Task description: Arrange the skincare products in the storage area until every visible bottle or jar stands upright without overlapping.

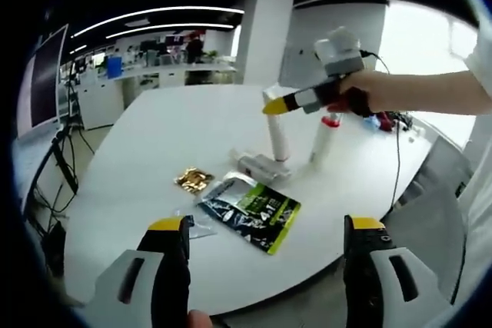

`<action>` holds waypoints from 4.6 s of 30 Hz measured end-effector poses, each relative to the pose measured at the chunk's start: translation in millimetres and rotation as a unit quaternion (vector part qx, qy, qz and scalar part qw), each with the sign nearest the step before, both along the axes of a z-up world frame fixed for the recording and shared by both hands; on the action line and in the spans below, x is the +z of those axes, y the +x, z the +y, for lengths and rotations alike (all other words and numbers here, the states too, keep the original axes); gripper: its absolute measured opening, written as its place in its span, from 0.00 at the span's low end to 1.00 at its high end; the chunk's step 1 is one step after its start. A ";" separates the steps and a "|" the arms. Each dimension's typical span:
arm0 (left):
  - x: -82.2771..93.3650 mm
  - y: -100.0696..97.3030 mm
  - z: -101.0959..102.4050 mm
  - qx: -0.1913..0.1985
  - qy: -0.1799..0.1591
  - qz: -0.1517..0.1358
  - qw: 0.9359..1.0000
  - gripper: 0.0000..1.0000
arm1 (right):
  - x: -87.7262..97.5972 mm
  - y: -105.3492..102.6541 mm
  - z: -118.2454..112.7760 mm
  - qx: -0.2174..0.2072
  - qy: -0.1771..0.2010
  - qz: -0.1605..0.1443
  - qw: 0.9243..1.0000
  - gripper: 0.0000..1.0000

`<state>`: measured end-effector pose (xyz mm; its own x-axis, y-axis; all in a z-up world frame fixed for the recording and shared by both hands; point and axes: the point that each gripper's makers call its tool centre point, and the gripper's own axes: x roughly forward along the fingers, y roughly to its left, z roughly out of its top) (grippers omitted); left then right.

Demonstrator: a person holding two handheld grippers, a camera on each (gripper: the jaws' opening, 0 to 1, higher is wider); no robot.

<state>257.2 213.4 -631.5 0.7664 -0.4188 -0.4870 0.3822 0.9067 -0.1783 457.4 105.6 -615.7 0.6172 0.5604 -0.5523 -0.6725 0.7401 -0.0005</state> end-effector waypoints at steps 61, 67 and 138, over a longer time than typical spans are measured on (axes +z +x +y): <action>1.4 66.8 -175.5 -0.310 0.037 -0.062 0.948 0.28 | 35.0 -129.1 -59.2 -0.109 0.085 -0.040 0.990 0.35; 1.1 65.7 -178.2 -0.317 0.039 -0.063 0.946 0.18 | 37.6 -132.7 -60.5 -0.108 0.084 -0.046 0.990 0.34; -23.6 138.3 -199.8 -0.439 0.041 -0.070 0.895 0.16 | 2.7 -174.7 -170.6 -0.179 0.140 -0.045 0.973 0.99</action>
